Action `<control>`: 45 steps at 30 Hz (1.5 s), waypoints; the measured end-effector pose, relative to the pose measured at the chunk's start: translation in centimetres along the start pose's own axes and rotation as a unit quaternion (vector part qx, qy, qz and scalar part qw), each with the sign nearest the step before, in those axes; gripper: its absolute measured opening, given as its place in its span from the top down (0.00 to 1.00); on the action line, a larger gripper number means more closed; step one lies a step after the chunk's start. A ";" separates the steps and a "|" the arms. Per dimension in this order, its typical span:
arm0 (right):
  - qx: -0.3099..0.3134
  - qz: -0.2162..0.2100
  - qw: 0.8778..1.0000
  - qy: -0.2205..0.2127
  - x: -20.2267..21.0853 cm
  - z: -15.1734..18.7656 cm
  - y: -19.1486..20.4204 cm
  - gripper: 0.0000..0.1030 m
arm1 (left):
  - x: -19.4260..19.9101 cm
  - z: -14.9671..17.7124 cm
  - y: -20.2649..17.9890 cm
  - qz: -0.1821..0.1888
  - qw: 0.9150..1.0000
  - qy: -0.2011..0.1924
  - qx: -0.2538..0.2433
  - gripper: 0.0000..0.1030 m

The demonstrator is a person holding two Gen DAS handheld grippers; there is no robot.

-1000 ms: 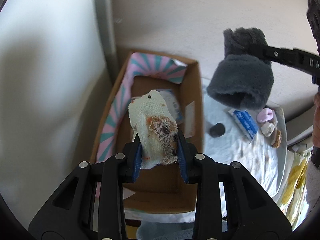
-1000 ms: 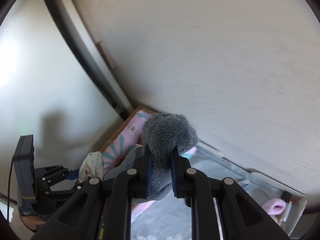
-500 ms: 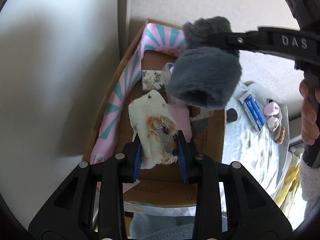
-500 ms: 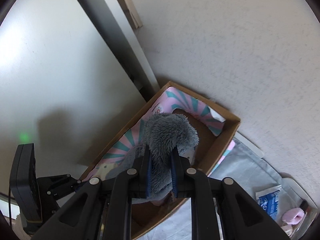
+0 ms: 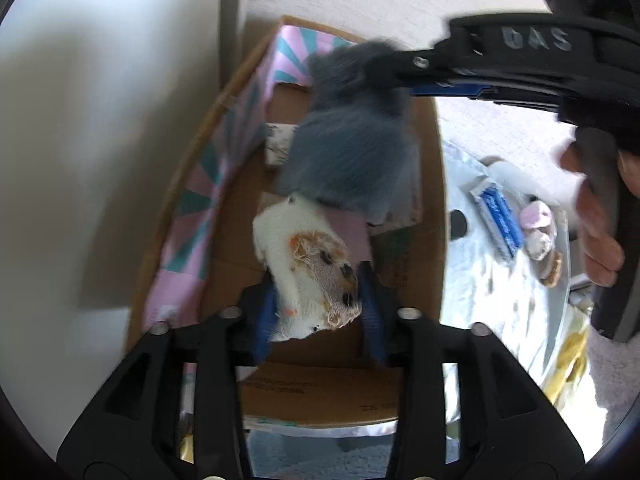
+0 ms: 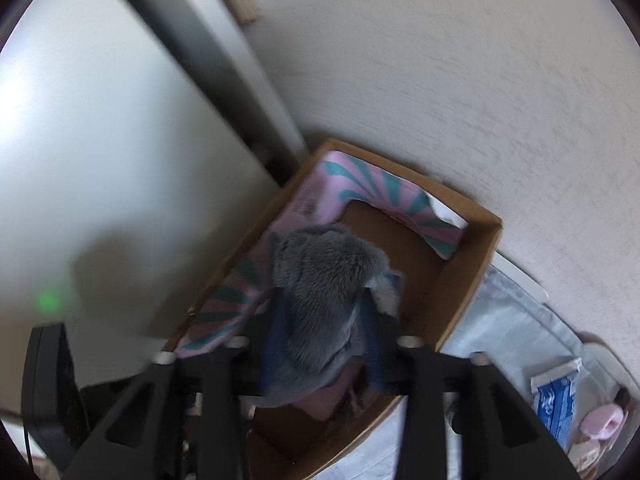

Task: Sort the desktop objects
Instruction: 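Open both grippers to drop the hamster plush and slipper into the box, then move both grippers back toward the items on the floral cloth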

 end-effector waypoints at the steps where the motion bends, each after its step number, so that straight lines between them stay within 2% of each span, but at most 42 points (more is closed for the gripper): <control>1: -0.012 0.004 1.000 -0.004 0.2 0.0 -0.4 0.39 | -0.1 0.1 -0.2 -0.003 1.000 0.002 -0.004 0.18; 2: -0.028 0.008 0.999 -0.016 0.6 0.0 -1.1 0.34 | 0.0 0.1 -0.3 -0.014 1.000 -0.001 -0.009 0.03; 3: -0.037 0.015 0.999 -0.023 1.1 0.1 -1.4 0.34 | 0.0 0.0 -0.5 -0.024 1.000 -0.012 -0.016 0.00; 7: -0.052 0.067 0.995 -0.043 3.2 0.8 -3.5 0.34 | -0.4 0.2 -1.5 -0.025 0.999 -0.014 -0.030 0.00; 12: -0.065 0.072 0.992 -0.080 6.6 1.8 -4.4 0.34 | -0.3 -0.1 -3.0 -0.024 0.999 -0.020 -0.037 0.00; 18: -0.073 0.082 0.988 -0.104 9.2 2.9 -5.8 0.34 | -0.5 -0.9 -4.8 -0.021 0.998 -0.030 -0.055 0.00; 23: -0.063 0.110 0.985 -0.116 11.2 3.9 -6.9 0.34 | 0.8 -1.5 -6.2 -0.012 0.997 -0.040 -0.066 0.00; 26: -0.065 0.102 0.986 -0.114 12.1 5.1 -7.1 0.34 | 1.8 -1.9 -7.0 -0.015 0.996 -0.058 -0.073 0.00; 30: -0.070 0.119 0.983 -0.119 13.5 7.3 -8.2 0.34 | 2.7 -2.3 -8.1 -0.004 0.995 -0.073 -0.074 0.00; 33: -0.084 0.114 0.981 -0.129 14.4 8.8 -9.0 0.34 | 3.0 -2.6 -8.7 -0.020 0.993 -0.079 -0.080 0.00; 45: -0.164 0.154 0.961 -0.157 19.5 15.6 -15.2 0.34 | 3.1 -2.4 -12.4 -0.022 0.989 -0.089 -0.119 0.00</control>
Point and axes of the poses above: each gripper's, at about its wrist camera, not at the fingertips, and x roughly against the way its jaws point, y to its left, z to its underside, the point moved 8 cm from there along -x, roughly the way its jaws point, and after that the axes turned 3 degrees about -z, right-handed, at the moved point
